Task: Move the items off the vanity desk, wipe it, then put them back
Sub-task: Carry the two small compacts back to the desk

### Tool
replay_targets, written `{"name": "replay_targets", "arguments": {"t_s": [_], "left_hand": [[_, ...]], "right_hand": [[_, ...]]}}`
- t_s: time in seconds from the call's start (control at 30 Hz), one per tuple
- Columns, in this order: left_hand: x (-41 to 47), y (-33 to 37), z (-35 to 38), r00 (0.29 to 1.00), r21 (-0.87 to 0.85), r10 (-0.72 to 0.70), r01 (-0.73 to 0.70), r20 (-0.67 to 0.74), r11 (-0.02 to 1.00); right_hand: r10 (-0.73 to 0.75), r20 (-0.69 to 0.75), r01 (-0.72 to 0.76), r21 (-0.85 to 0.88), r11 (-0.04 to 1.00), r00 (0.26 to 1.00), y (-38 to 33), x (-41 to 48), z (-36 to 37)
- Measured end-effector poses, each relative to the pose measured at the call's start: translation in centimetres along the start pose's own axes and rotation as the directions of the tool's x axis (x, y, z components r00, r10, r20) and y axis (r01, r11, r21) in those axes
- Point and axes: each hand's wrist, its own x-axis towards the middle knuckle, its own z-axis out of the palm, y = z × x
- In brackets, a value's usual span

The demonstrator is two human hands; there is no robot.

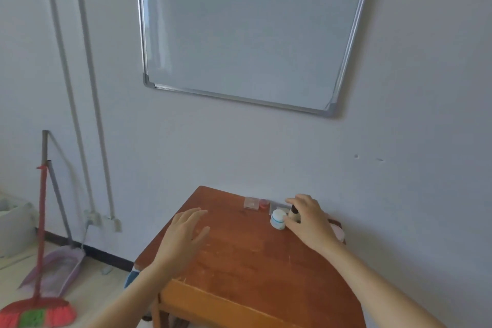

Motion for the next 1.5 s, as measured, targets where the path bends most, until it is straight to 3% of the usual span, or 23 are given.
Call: {"name": "replay_targets", "arguments": {"t_s": [0.23, 0.57, 0.77, 1.03, 1.23, 1.5], "left_hand": [[9.4, -0.8, 5.7, 0.999, 0.041, -0.033, 0.032, 0.011, 0.999], [16.9, -8.2, 14.2, 0.962, 0.071, -0.13, 0.116, 0.242, 0.991], [24.1, -10.3, 18.4, 0.924, 0.029, -0.005, -0.006, 0.382, 1.0], [29.7, -12.2, 24.8, 0.799, 0.029, 0.212, -0.275, 0.562, 0.961], [32.0, -12.7, 27.4, 0.705, 0.012, 0.366, -0.468, 0.608, 0.883], [32.4, -14.3, 27.6, 0.709, -0.072, 0.453, -0.497, 0.54, 0.865]], "right_hand": [[0.008, 0.128, -0.013, 0.039, 0.999, 0.992, 4.9, 9.8, 3.7], [0.164, 0.246, -0.201, 0.133, 0.97, 0.955, 6.0, 16.8, 13.1], [0.324, 0.263, -0.36, 0.102, 0.928, 0.909, 6.1, 22.1, 16.6], [0.513, 0.262, -0.542, 0.049, 0.839, 0.817, 7.3, 24.6, 20.0], [0.489, 0.312, -0.505, -0.036, 0.863, 0.814, 8.4, 26.1, 22.1], [0.497, 0.289, -0.482, -0.129, 0.867, 0.818, 8.9, 27.6, 24.5]]}}
